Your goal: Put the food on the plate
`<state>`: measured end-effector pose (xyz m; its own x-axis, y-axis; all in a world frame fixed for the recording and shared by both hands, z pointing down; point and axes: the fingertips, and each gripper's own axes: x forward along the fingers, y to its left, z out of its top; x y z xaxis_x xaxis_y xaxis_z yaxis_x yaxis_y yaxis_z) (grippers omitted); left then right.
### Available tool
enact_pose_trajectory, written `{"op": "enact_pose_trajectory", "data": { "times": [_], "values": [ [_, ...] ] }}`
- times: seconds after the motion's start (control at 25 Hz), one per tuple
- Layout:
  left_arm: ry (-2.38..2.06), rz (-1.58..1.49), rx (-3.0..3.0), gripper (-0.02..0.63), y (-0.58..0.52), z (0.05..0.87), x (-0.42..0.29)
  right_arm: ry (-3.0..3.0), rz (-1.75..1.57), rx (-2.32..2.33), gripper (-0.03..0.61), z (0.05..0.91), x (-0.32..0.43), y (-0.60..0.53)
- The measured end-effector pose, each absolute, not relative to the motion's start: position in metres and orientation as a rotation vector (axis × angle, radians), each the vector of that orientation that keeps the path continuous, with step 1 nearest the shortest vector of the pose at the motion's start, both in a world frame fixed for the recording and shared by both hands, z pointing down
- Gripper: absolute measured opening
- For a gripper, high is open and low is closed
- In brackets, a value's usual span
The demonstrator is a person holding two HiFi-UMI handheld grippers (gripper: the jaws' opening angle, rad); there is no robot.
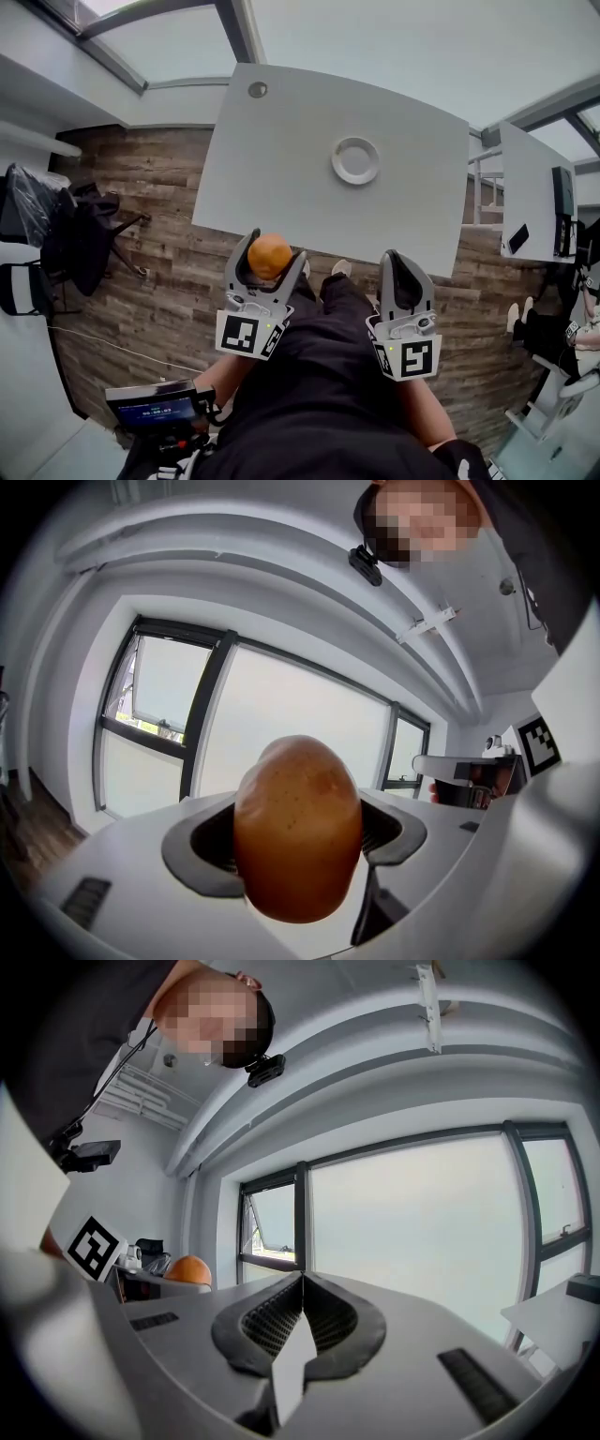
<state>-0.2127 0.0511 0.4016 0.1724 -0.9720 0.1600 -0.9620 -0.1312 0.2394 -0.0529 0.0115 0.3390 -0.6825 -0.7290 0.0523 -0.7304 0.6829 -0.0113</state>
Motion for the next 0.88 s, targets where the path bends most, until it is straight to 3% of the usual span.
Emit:
{"op": "enact_pose_trajectory", "data": {
  "times": [0.88],
  "values": [
    [-1.722, 0.122, 2.268, 0.325, -0.075, 0.445, -0.121, -2.934, -0.076, 1.241, 0.008, 0.305, -0.002, -0.044]
  ]
}}
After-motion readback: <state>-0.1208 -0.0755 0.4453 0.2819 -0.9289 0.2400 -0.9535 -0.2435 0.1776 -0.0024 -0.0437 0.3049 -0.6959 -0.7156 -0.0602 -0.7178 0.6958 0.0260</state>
